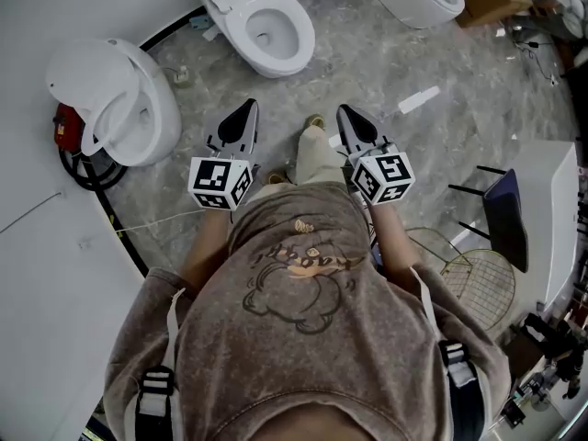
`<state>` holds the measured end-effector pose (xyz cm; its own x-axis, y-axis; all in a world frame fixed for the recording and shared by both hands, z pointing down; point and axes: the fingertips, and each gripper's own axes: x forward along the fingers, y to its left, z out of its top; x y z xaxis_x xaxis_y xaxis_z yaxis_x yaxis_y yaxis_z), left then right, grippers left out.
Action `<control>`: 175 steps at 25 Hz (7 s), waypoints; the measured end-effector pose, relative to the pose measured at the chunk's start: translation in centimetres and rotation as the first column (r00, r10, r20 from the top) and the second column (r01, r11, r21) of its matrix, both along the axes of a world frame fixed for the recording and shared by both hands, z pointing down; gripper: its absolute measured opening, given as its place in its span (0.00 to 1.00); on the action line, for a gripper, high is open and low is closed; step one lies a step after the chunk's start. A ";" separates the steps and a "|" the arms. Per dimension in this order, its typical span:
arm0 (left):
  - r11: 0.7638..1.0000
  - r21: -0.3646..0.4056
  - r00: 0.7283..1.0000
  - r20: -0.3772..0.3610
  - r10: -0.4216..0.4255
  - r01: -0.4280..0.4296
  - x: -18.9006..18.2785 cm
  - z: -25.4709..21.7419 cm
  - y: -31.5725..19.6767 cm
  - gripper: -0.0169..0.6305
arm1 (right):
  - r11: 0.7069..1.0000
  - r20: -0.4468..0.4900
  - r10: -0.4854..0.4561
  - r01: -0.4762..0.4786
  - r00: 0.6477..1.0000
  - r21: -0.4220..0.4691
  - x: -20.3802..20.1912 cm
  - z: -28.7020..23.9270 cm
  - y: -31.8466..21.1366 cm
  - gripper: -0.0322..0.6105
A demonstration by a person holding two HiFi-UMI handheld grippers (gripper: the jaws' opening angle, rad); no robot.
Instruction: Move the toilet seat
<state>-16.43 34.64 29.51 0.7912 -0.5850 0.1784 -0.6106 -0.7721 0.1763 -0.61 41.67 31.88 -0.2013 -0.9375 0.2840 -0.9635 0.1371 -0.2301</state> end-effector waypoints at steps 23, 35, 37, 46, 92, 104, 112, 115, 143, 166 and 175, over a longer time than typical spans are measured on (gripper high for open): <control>0.997 -0.067 1.000 0.009 -0.025 0.025 6.1 1.9 -14.2 0.04 | 0.998 0.044 -0.042 0.044 0.998 -0.053 5.8 1.8 -14.9 0.05; 0.987 -0.118 0.994 0.029 -0.103 0.105 10.5 2.5 -22.0 0.04 | 0.984 0.073 -0.143 0.150 0.987 -0.099 10.5 2.4 -24.0 0.05; 0.983 -0.130 0.991 0.037 -0.125 0.129 11.1 2.9 -22.8 0.04 | 0.977 0.087 -0.178 0.186 0.980 -0.107 10.9 2.7 -25.2 0.05; 0.958 -0.155 0.970 0.035 -0.239 0.242 13.8 3.9 -26.6 0.04 | 0.947 0.042 -0.299 0.302 0.953 -0.113 13.8 3.6 -30.5 0.05; 0.943 -0.225 0.968 0.109 -0.226 0.245 12.3 22.1 -34.8 0.04 | 0.913 0.007 -0.341 0.333 0.940 -0.236 12.5 20.9 -39.1 0.05; 0.924 -0.277 0.963 0.134 -0.235 0.264 11.0 28.8 -33.3 0.04 | 0.902 0.010 -0.352 0.342 0.936 -0.264 10.6 27.1 -38.7 0.05; 0.907 -0.309 0.957 0.138 -0.256 0.287 10.0 31.9 -32.5 0.04 | 0.903 0.014 -0.339 0.330 0.941 -0.273 9.9 30.4 -38.4 0.05; 0.904 -0.323 0.959 0.133 -0.250 0.280 10.0 32.5 -31.9 0.04 | 0.911 0.028 -0.319 0.315 0.947 -0.265 9.8 30.7 -38.3 0.05; 0.773 -0.575 0.963 0.121 -0.242 0.267 12.3 41.5 -29.2 0.67 | 0.816 0.221 -0.264 0.340 0.939 -0.467 12.8 40.0 -36.4 0.83; 0.524 -0.802 0.956 0.207 -0.206 0.286 12.5 54.0 -24.8 0.70 | 0.655 0.353 -0.169 0.373 0.920 -0.657 12.9 51.2 -31.7 0.84; 0.529 -0.811 0.968 0.206 -0.142 0.250 14.0 54.3 -24.6 0.70 | 0.644 0.373 -0.161 0.384 0.914 -0.662 12.7 51.8 -31.8 0.84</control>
<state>-2.44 10.04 83.83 0.6210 -0.2722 0.7350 -0.7830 -0.1740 0.5972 12.09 9.84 83.73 -0.5816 -0.3589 0.7300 -0.7970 0.0717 -0.5997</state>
